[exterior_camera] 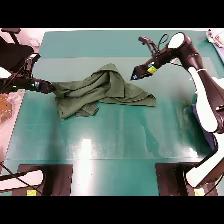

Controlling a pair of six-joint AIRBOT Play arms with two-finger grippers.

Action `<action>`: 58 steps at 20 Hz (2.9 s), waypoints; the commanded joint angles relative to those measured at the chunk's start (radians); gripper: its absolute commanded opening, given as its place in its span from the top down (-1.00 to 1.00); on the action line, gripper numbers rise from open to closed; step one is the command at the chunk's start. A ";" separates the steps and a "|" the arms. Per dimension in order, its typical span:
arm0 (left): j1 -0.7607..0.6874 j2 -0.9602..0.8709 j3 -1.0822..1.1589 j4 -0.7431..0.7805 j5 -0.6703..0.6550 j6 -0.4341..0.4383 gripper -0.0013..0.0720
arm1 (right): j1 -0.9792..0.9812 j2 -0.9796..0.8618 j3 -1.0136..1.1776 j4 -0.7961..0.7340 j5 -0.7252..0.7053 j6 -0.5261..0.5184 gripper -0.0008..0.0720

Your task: Fold the shirts.

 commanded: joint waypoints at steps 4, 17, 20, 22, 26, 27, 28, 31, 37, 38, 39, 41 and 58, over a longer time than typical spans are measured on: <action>0.000 -0.002 -0.003 -0.002 0.016 0.006 0.89 | 0.090 -0.063 -0.001 0.003 0.013 0.251 -0.18; 0.000 -0.002 -0.003 -0.002 0.004 0.006 0.89 | 0.090 -0.171 -0.001 -0.003 0.005 0.576 -0.16; 0.000 -0.002 -0.003 -0.005 0.005 0.006 0.89 | 0.090 -0.177 -0.001 -0.030 0.002 0.584 -0.16; 0.000 -0.002 -0.003 -0.005 0.005 0.006 0.89 | 0.090 -0.177 -0.001 -0.056 0.014 0.587 -0.16; 0.000 -0.002 -0.003 -0.010 0.005 0.006 0.89 | 0.091 -0.178 -0.001 -0.052 0.011 0.586 -0.16; 0.000 -0.002 -0.003 -0.010 0.005 0.006 0.89 | 0.094 -0.180 -0.001 -0.045 0.001 0.585 -0.16; 0.000 -0.002 -0.003 -0.010 0.005 0.006 0.89 | 0.100 -0.182 -0.003 -0.042 -0.011 0.585 -0.16; 0.000 -0.002 -0.003 -0.010 0.005 0.006 0.89 | 0.122 -0.182 -0.038 -0.041 -0.043 0.582 -0.16; 0.000 -0.002 -0.003 -0.011 0.000 0.006 0.89 | 0.166 -0.173 -0.101 -0.001 -0.177 0.570 0.45; 0.000 -0.002 -0.003 -0.010 0.000 0.006 0.89 | 0.166 -0.165 -0.101 -0.001 -0.199 0.570 0.67; 0.000 -0.002 -0.003 -0.011 0.000 0.006 0.89 | 0.166 -0.154 -0.101 -0.001 -0.219 0.570 0.82; 0.000 -0.002 -0.003 -0.011 0.001 0.006 0.89 | 0.156 -0.135 -0.101 0.000 -0.230 0.570 0.92; 0.002 0.187 0.096 0.118 0.023 -0.061 0.90 | 0.033 0.235 -0.097 0.003 -0.242 0.424 0.92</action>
